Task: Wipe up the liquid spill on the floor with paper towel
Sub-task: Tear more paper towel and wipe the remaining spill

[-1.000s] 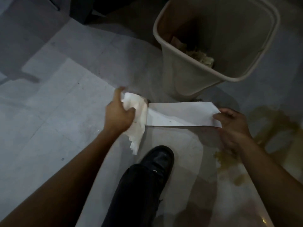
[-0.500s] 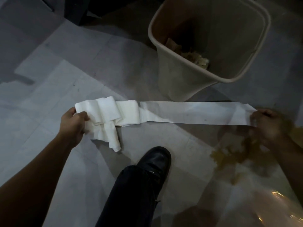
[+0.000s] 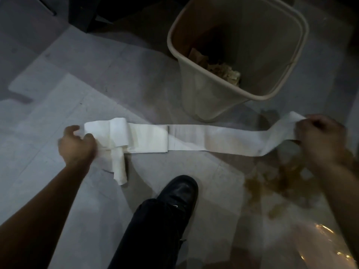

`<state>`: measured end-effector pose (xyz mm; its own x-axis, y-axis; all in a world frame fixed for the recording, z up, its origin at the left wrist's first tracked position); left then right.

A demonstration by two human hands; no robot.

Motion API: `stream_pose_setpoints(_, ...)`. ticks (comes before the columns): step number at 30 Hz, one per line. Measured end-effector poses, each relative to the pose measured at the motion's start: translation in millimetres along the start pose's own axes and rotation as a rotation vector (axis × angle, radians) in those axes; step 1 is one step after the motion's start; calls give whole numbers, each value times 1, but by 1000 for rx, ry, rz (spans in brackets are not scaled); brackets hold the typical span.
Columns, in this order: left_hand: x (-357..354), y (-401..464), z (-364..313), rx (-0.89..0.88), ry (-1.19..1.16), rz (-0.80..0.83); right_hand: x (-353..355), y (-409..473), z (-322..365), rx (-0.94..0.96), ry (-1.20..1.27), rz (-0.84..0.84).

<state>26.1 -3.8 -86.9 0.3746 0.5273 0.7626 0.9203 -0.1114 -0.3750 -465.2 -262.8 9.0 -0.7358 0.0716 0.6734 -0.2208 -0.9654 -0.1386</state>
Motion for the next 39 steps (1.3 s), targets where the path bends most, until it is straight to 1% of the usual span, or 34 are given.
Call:
stream_pose_setpoints(1,-1,-12,-7,-116,72,-62,-19,-21,14,4,37,60)
stream_pose_setpoints(2,-6,-29,-16,-252,108,-73,-38,-45,35,50,102,121)
stream_pose_setpoints(4,-25,-65,-33,-476,79,15,-83,-89,58,125,216,280)
stream_pose_setpoints(5,-36,-82,-39,-546,46,79,-107,-110,69,162,237,352)
stream_pose_setpoints(7,-59,-105,-41,-610,-2,202,-150,-139,84,262,240,439)
stream_pose_setpoints(8,-67,-112,-41,-613,-4,244,-170,-149,91,313,239,467)
stream_pose_setpoints(10,-75,-118,-38,-608,25,291,-205,-159,92,336,164,552)
stream_pose_setpoints(13,-72,-112,-32,-591,58,274,-236,-165,79,286,-95,712)
stream_pose_setpoints(15,-67,-102,-28,-542,67,267,-237,-170,69,334,-236,729)
stream_pose_setpoints(16,-65,-100,-26,-528,80,275,-232,-170,63,360,-260,697)
stream_pose_setpoints(17,-65,-98,-25,-523,95,287,-224,-167,58,387,-272,628)
stream_pose_setpoints(19,-66,-97,-24,-526,118,318,-205,-151,42,392,-308,397)
stream_pose_setpoints(20,-67,-98,-23,-534,133,333,-195,-139,31,331,-357,287)
stream_pose_setpoints(21,-68,-99,-23,-550,157,342,-187,-127,20,236,-415,227)
stream_pose_setpoints(22,-70,-100,-22,-566,194,349,-183,-114,7,120,-458,217)
stream_pose_setpoints(23,-72,-101,-22,-577,230,352,-181,-104,-3,20,-481,245)
stream_pose_setpoints(24,-73,-102,-22,-574,256,356,-182,-96,-12,-37,-487,280)
stream_pose_setpoints(25,-74,-103,-22,-568,268,358,-185,-90,-16,-42,-486,306)
stream_pose_setpoints(28,-73,-101,-27,-540,240,348,-190,-77,-13,71,-501,362)
stream_pose_setpoints(29,-73,-100,-29,-520,219,343,-189,-73,-12,77,-515,395)
stream_pose_setpoints(30,-73,-98,-31,-499,205,338,-186,-67,-14,61,-491,424)
stream_pose_setpoints(32,-75,-93,-36,-461,203,339,-174,-54,-23,-28,-361,442)
stream_pose_setpoints(34,-81,-92,-39,-429,252,367,-158,-43,-33,-89,-270,452)
stream_pose_setpoints(35,-85,-92,-40,-417,286,379,-153,-39,-37,-96,-237,484)
stream_pose_setpoints(37,-94,-96,-45,-391,383,375,-145,-33,-38,-68,-195,556)
stream_pose_setpoints(39,-101,-103,-49,-360,512,351,-143,-29,-44,-32,-177,593)
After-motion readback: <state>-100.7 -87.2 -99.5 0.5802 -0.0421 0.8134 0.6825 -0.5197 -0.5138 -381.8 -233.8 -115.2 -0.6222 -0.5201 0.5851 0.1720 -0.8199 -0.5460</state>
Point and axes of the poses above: each hand's wrist, its own y-axis towards the middle knuckle, its own x-axis out of the back of the hand, z = x × y, the point moved 3 cm from there along y, towards the middle knuckle, and after that the axes turned 5 degrees about x, right-handed, at the moved point
